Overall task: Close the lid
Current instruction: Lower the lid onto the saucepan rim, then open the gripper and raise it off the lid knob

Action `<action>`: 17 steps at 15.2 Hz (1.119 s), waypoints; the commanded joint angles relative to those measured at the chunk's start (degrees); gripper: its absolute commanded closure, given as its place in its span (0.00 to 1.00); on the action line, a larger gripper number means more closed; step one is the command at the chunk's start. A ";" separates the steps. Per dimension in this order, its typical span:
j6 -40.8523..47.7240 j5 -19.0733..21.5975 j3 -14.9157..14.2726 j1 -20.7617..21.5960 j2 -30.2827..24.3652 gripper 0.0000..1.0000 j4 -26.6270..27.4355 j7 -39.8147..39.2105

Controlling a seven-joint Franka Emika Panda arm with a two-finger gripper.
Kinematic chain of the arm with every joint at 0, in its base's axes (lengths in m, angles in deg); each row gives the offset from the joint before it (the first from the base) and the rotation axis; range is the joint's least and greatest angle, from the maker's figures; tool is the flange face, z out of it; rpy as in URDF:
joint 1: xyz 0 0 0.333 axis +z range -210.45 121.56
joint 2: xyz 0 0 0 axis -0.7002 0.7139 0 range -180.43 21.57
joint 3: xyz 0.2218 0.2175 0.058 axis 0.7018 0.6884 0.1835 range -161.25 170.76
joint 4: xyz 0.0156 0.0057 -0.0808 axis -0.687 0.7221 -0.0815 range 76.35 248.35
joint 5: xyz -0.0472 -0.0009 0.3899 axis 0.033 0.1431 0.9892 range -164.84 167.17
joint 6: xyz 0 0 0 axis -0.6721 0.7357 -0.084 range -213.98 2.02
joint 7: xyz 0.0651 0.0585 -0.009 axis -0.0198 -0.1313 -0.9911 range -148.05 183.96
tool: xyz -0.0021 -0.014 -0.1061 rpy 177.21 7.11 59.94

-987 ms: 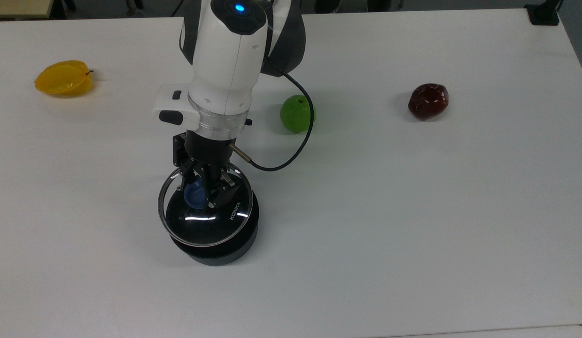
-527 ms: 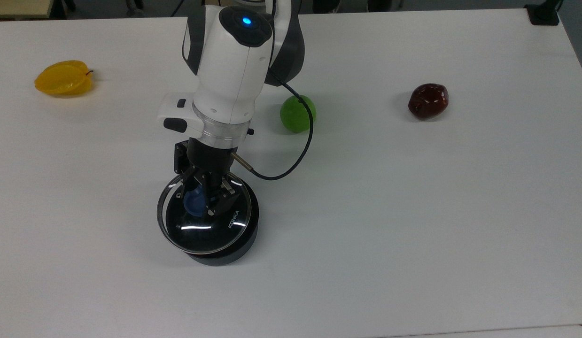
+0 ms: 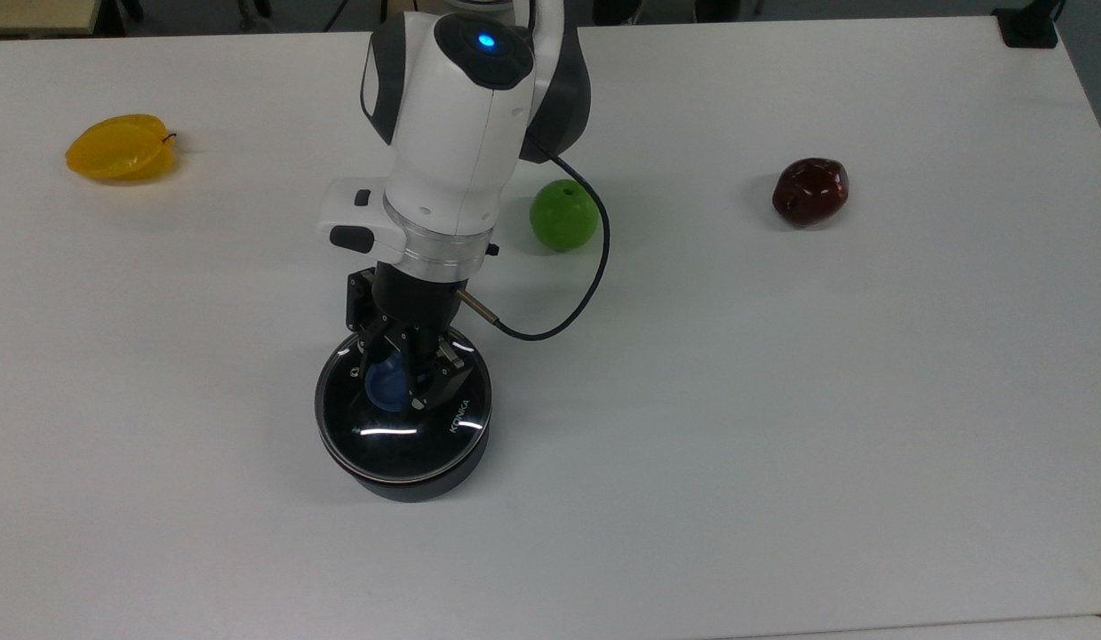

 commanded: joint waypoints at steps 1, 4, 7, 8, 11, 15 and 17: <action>-0.74 -1.32 -0.66 1.11 -0.30 0.49 0.53 2.59; -0.82 -1.32 -0.66 1.11 0.58 0.49 0.45 2.59; -0.91 -1.32 -0.66 0.94 0.67 0.40 0.45 2.59; -0.91 -1.32 -0.66 0.94 0.58 0.30 0.45 2.59; -0.65 -0.80 -0.75 0.76 0.14 0.13 0.36 2.68; 0.05 0.17 -0.66 0.67 -2.57 0.07 0.53 2.76; 1.28 1.31 -0.66 0.59 -4.68 0.00 0.62 2.42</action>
